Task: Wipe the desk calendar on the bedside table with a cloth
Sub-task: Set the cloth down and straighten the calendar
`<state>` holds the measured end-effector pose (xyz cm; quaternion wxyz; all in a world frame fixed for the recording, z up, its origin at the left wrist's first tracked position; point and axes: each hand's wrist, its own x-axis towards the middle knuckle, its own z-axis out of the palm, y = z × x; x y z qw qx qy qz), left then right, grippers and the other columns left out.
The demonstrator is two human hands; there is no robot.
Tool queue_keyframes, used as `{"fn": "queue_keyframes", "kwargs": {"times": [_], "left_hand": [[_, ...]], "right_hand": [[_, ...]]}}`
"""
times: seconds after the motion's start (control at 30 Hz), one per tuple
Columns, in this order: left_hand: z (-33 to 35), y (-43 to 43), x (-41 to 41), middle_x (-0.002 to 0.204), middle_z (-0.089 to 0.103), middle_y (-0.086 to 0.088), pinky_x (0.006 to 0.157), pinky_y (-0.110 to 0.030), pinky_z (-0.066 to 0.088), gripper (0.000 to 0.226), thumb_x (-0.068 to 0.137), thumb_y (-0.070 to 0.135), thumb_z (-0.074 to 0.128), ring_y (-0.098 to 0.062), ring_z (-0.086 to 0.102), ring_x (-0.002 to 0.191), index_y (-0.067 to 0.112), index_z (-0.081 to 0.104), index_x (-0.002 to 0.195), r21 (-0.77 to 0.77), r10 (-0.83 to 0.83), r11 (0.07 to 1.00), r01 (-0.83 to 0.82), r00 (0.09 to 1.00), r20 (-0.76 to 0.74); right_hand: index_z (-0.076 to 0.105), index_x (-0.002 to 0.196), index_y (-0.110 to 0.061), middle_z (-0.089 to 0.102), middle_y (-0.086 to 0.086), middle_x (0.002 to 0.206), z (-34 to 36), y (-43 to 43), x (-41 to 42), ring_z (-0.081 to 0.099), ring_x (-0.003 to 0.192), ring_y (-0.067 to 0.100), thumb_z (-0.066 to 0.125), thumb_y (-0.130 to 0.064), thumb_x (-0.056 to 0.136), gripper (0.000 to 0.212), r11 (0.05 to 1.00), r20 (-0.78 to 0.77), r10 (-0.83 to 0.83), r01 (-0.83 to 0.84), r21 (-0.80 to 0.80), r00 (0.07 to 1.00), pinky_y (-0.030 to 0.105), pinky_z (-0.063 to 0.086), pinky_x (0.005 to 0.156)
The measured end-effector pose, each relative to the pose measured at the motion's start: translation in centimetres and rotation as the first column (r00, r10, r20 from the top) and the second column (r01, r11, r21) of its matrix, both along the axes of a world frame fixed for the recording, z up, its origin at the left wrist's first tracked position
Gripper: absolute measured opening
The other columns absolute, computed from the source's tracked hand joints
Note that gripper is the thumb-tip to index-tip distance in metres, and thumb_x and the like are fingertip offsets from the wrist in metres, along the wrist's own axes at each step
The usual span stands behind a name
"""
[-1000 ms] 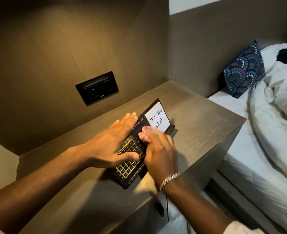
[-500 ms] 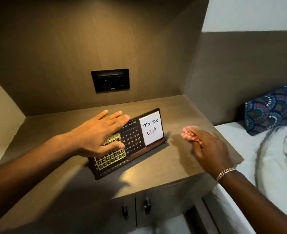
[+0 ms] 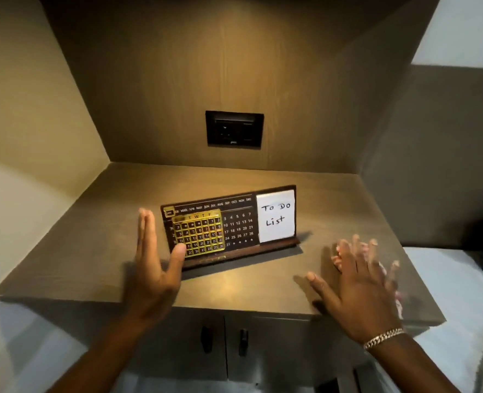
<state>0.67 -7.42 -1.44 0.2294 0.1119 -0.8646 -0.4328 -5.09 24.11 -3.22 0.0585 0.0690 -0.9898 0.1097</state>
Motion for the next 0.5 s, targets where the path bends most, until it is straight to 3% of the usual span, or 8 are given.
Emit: {"fn": "queue_keyframes", "kwargs": {"times": [0.1, 0.2, 0.3, 0.5], "left_hand": [[-1.7, 2.0, 1.1, 0.161, 0.019, -0.004, 0.108, -0.041, 0.030, 0.071, 0.095, 0.045, 0.045, -0.019, 0.027, 0.141, 0.028, 0.007, 0.153, 0.275, 0.053, 0.957, -0.087, 0.990, 0.132], [-2.2, 2.7, 0.1, 0.153, 0.035, -0.007, 0.107, -0.045, 0.034, 0.064, 0.096, 0.044, 0.042, -0.026, 0.039, 0.134, 0.029, 0.016, 0.152, 0.501, 0.058, 0.848, -0.175, 0.969, 0.240], [-2.4, 1.2, -3.0, 0.145, 0.046, -0.008, 0.110, -0.053, 0.032, 0.061, 0.095, 0.054, 0.035, -0.028, 0.045, 0.129, 0.030, 0.024, 0.150, 0.606, 0.009, 0.778, -0.165, 0.968, 0.252], [-2.1, -4.2, -13.2, 0.136, 0.056, -0.007, 0.112, -0.040, 0.032, 0.055, 0.099, 0.049, 0.028, -0.020, 0.050, 0.126, 0.019, 0.041, 0.143, 0.682, -0.146, 0.731, -0.007, 0.975, 0.166]], "right_hand": [[0.010, 0.152, -0.020, 0.005, 0.003, 0.163, 0.4, -4.1, -1.2, -0.002, 0.150, 0.018, 0.039, -0.066, 0.087, 0.085, 0.943, -0.005, 0.105, -0.101, -0.318, 0.994, 0.038, 0.004, 0.119], [0.024, 0.150, -0.019, 0.037, 0.010, 0.155, -0.2, -7.5, -2.5, 0.035, 0.140, 0.025, 0.056, -0.047, 0.089, 0.074, 0.777, 0.179, 0.033, 0.087, -0.623, 0.983, 0.041, 0.031, 0.114], [0.041, 0.138, -0.022, 0.059, 0.006, 0.134, -0.9, -9.9, -4.2, 0.056, 0.119, 0.025, 0.057, -0.045, 0.088, 0.056, 0.695, 0.211, -0.022, 0.167, -0.700, 0.977, 0.044, 0.047, 0.099], [0.023, 0.151, -0.024, 0.042, 0.007, 0.152, -1.1, -13.0, -10.9, 0.040, 0.136, 0.029, 0.056, -0.043, 0.090, 0.072, 0.651, 0.267, -0.125, 0.282, -0.705, 0.956, 0.051, 0.037, 0.109]]}}
